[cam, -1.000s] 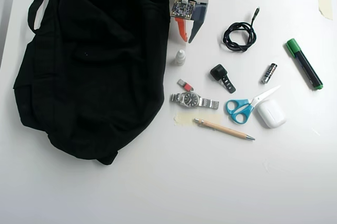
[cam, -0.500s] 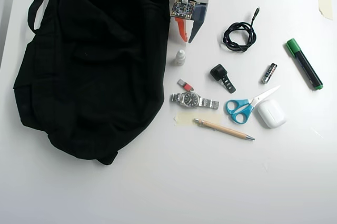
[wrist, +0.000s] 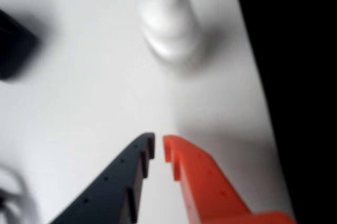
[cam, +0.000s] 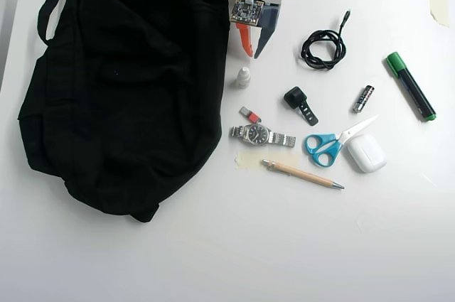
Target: Put the black bike light into the black bag
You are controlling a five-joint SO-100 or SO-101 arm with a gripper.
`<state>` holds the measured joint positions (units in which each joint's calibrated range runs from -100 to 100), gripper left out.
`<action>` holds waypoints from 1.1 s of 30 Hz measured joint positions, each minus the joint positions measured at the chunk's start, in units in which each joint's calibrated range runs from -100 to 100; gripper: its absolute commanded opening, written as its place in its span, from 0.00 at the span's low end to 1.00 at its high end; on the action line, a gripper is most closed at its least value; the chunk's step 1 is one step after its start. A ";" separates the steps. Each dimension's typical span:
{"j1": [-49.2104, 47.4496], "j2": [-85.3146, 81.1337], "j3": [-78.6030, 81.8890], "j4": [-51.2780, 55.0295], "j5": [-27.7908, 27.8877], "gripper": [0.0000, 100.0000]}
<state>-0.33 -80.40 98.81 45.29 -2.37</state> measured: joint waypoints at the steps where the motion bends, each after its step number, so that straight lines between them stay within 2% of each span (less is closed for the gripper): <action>1: -0.73 0.00 0.00 -1.02 0.00 0.02; 6: -2.35 0.00 -1.88 -6.05 0.00 0.03; 10: -4.18 0.42 -6.83 -6.14 1.56 0.02; 14: -7.27 0.58 -18.86 -5.45 2.30 0.02; 19: -10.50 1.67 -23.89 -5.11 2.30 0.03; 26: -12.48 18.52 -36.69 -2.47 2.39 0.06; 33: -12.62 40.78 -57.68 5.11 6.30 0.06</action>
<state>-12.95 -39.62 41.13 50.40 3.93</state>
